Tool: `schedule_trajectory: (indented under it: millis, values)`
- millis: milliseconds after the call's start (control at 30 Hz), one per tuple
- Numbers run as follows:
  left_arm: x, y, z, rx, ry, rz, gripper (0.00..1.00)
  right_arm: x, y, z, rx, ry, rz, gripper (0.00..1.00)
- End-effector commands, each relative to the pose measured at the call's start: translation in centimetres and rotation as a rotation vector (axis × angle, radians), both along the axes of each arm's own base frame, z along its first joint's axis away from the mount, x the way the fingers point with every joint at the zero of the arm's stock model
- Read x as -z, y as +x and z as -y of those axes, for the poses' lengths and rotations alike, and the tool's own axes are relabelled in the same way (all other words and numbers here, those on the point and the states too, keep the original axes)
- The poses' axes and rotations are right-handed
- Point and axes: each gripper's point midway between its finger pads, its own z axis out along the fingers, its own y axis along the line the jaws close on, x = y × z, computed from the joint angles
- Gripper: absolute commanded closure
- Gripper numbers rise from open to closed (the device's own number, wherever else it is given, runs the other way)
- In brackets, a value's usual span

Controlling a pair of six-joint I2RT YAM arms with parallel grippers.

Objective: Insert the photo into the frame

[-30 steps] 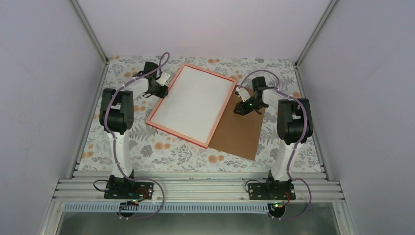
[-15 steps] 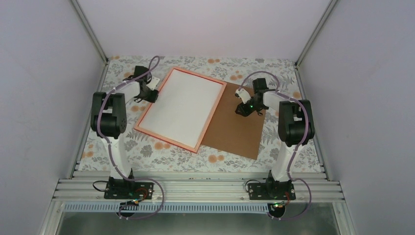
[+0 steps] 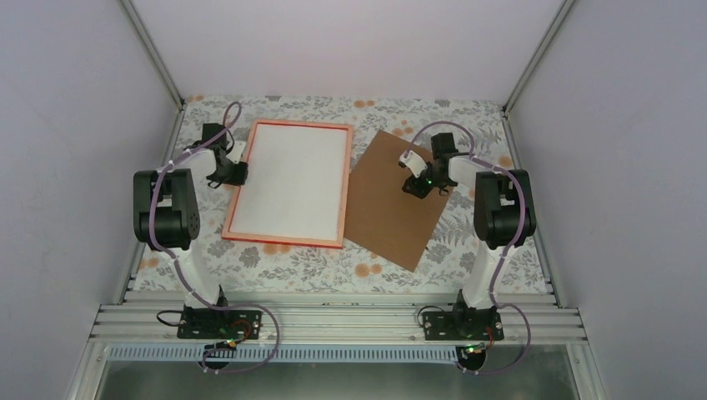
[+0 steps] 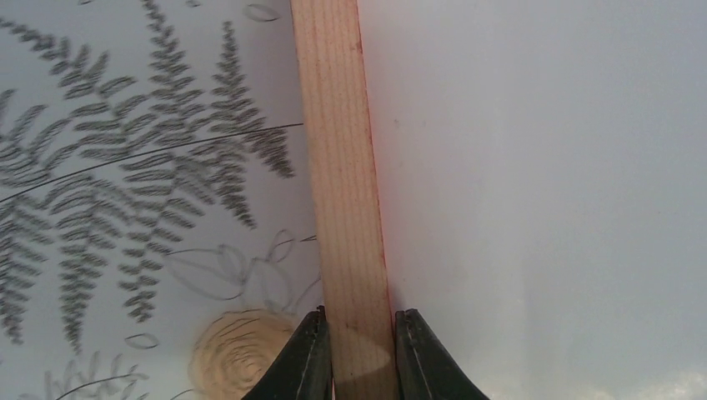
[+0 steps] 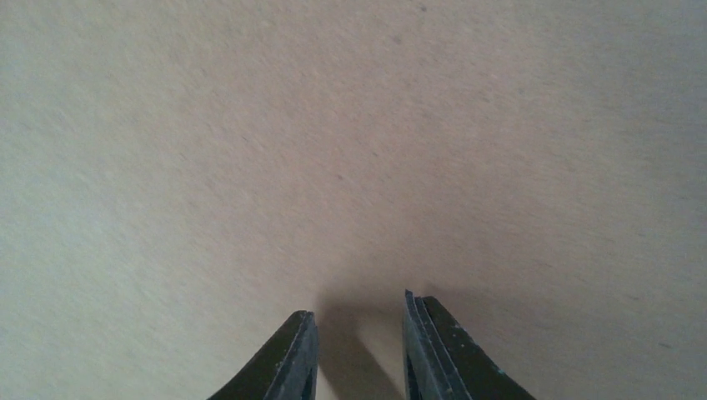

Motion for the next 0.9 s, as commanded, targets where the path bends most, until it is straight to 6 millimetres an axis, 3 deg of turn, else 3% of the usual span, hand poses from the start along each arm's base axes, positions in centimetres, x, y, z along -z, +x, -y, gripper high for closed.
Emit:
schedule_trajectory:
  millis: [0, 200, 333, 367, 433, 500, 567, 633, 733, 867]
  values:
    - [-1.7, -0.5, -6.4, -0.017, 0.191, 0.035, 0.98, 8.4, -5.6, 9.1, 0.037, -0.409, -0.233, 0.71]
    - [-2.5, 0.2, -7.4, 0.041, 0.218, 0.072, 0.97, 8.5, -4.0, 10.0, -0.020, -0.458, -0.183, 0.71]
    - [-3.1, 0.2, -6.2, 0.081, 0.157, 0.084, 0.96, 7.8, -3.0, 9.9, -0.020, -0.452, -0.180, 0.71]
    - [-3.2, 0.2, -5.6, 0.094, 0.127, 0.091, 0.93, 7.2, -2.8, 9.4, -0.018, -0.422, -0.181, 0.71]
    - [-4.0, 0.0, -4.4, 0.122, 0.082, 0.124, 0.76, 5.6, -2.5, 8.0, -0.012, -0.352, -0.177, 0.69]
    - [-5.9, 0.1, -3.6, 0.158, 0.087, 0.193, 0.49, 3.9, -2.2, 6.9, -0.004, -0.296, -0.168, 0.68]
    - [-7.5, 0.1, -2.9, 0.200, 0.096, 0.248, 0.36, 2.1, -1.7, 5.9, 0.009, -0.248, -0.152, 0.65]
    - [-9.2, 0.2, -1.7, 0.274, 0.112, 0.295, 0.30, 0.6, -1.3, 5.5, 0.023, -0.221, -0.142, 0.63]
    - [-11.9, 0.2, 2.4, 0.455, 0.150, 0.379, 0.21, -1.5, -1.6, 4.9, 0.045, -0.176, -0.143, 0.61]
    - [-13.1, -1.5, 12.7, 0.760, 0.105, 0.425, 0.13, -2.9, -3.6, 3.6, 0.089, -0.090, -0.208, 0.59]
